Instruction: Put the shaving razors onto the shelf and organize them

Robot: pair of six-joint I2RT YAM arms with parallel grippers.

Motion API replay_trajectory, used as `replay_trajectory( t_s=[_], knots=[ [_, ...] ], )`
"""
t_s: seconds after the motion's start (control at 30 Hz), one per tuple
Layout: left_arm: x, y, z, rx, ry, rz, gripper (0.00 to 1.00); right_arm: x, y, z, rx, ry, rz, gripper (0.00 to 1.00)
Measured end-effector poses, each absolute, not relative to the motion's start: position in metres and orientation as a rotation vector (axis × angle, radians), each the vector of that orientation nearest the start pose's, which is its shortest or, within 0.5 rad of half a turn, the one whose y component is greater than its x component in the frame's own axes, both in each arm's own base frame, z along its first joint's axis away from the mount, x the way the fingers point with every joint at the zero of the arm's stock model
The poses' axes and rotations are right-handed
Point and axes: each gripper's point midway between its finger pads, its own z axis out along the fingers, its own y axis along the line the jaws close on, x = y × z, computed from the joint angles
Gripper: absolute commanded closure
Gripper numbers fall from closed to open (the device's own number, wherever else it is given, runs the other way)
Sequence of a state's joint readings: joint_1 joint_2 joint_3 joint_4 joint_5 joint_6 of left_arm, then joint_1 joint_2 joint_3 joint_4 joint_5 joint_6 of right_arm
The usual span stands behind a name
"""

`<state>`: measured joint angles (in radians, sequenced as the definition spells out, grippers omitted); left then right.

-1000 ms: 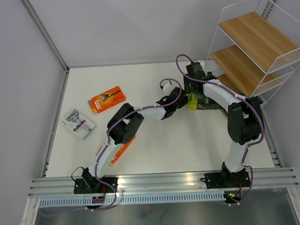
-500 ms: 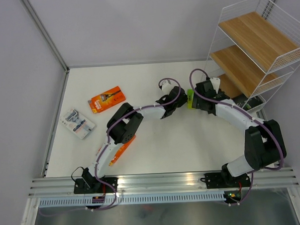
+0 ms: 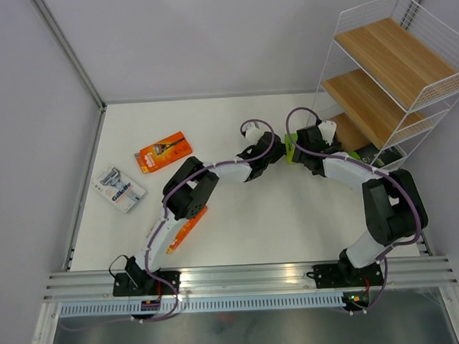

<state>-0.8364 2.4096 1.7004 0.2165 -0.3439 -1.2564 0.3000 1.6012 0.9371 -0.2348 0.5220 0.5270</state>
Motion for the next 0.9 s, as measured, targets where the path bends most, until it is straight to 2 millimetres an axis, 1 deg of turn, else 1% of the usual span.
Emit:
replay_trajectory(
  t_s=[0.2, 0.3, 0.4, 0.47, 0.5, 0.57, 0.63, 0.7, 0.73, 0.8, 0.9],
  knots=[
    [0.462, -0.469, 0.045, -0.679, 2.060, -0.927, 0.98, 0.403, 0.031, 0.064, 0.511, 2.213, -0.246, 0.02],
    [0.460, -0.471, 0.046, -0.673, 2.062, -0.934, 0.98, 0.410, 0.023, 0.069, 0.519, 2.185, -0.244, 0.02],
    [0.458, -0.474, 0.047, -0.667, 2.063, -0.943, 0.98, 0.414, 0.024, 0.079, 0.521, 2.167, -0.213, 0.02],
    [0.456, -0.477, 0.047, -0.663, 2.065, -0.947, 0.98, 0.413, 0.029, 0.097, 0.507, 2.148, -0.156, 0.02],
    [0.455, -0.478, 0.047, -0.660, 2.066, -0.949, 0.98, 0.412, 0.034, 0.110, 0.493, 2.129, -0.107, 0.02],
    [0.452, -0.483, 0.049, -0.652, 2.068, -0.954, 0.98, 0.410, 0.047, 0.145, 0.457, 2.075, 0.012, 0.02],
    [0.450, -0.491, 0.055, -0.643, 2.061, -0.970, 0.98, 0.405, 0.060, 0.180, 0.413, 2.013, 0.132, 0.02],
    [0.450, -0.504, 0.068, -0.632, 2.036, -1.006, 0.98, 0.397, 0.071, 0.215, 0.366, 1.944, 0.239, 0.02],
    [0.450, -0.510, 0.074, -0.627, 2.025, -1.024, 0.98, 0.392, 0.076, 0.228, 0.343, 1.919, 0.283, 0.02],
    [0.449, -0.521, 0.085, -0.622, 2.001, -1.054, 0.98, 0.381, 0.083, 0.248, 0.308, 1.884, 0.344, 0.02],
    [0.449, -0.533, 0.093, -0.633, 1.972, -1.080, 0.98, 0.367, 0.088, 0.263, 0.274, 1.867, 0.396, 0.02]
  ],
)
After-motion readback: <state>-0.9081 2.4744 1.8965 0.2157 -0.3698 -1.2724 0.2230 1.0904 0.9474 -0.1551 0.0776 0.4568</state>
